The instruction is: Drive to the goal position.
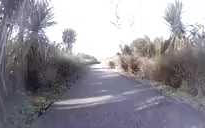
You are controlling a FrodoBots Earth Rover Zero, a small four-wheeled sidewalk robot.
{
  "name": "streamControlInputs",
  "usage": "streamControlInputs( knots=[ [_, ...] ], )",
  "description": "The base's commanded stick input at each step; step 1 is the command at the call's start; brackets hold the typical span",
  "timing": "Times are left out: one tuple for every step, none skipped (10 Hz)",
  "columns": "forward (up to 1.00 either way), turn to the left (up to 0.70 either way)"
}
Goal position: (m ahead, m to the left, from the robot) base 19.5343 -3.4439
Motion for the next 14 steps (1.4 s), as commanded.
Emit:
streamControlInputs(
  knots=[
    [0.45,0.00],
    [0.45,0.00],
    [0.45,0.00],
    [0.45,0.00],
    [0.45,0.00],
    [0.45,0.00],
    [0.45,0.00],
    [0.45,0.00],
    [0.45,0.00],
    [0.45,0.00],
    [0.45,0.00],
    [0.45,0.00],
    [0.45,0.00],
    [0.45,0.00]
  ],
)
